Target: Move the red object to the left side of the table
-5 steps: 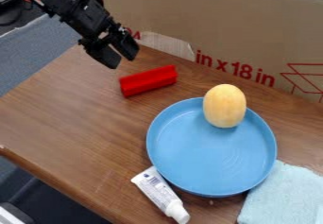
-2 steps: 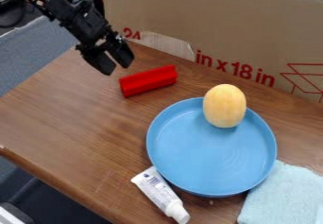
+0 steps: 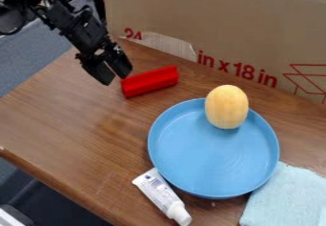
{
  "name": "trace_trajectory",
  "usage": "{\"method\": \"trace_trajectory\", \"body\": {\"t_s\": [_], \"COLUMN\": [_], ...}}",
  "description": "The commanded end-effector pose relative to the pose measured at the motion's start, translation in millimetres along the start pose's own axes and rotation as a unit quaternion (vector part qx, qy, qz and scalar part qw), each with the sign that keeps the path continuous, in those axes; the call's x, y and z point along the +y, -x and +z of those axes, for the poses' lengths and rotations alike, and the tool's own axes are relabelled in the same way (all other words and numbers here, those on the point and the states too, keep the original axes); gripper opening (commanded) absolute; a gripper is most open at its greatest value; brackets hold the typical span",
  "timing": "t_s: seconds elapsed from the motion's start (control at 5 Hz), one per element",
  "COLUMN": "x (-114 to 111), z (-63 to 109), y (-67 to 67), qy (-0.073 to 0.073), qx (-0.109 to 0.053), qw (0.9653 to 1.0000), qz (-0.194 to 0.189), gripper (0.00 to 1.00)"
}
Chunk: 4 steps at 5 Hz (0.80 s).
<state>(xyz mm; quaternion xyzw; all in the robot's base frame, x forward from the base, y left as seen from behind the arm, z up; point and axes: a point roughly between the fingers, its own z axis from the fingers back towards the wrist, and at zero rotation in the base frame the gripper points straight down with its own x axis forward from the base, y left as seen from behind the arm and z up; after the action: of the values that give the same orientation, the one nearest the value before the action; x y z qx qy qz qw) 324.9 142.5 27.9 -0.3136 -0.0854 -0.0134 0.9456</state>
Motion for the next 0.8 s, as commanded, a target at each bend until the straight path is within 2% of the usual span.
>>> {"method": "trace_trajectory", "body": {"t_s": [0.0,0.2,0.4,0.6], "x": [-16.0,-14.6,-24.6,-26.2], "z": [-3.2,-15.4,3.3,20.1], "y": [-10.8,-1.6,-32.2,-55.6], "qy": [-0.013,-0.013,-0.018,-0.029], "qx": [-0.013,-0.01,-0.007,-0.019], "qw": [0.9997,0.9998,0.9998,0.9989], "qz": [-0.015,-0.009,0.006,0.033], "gripper": [1.0,1.0,1.0,1.0]}}
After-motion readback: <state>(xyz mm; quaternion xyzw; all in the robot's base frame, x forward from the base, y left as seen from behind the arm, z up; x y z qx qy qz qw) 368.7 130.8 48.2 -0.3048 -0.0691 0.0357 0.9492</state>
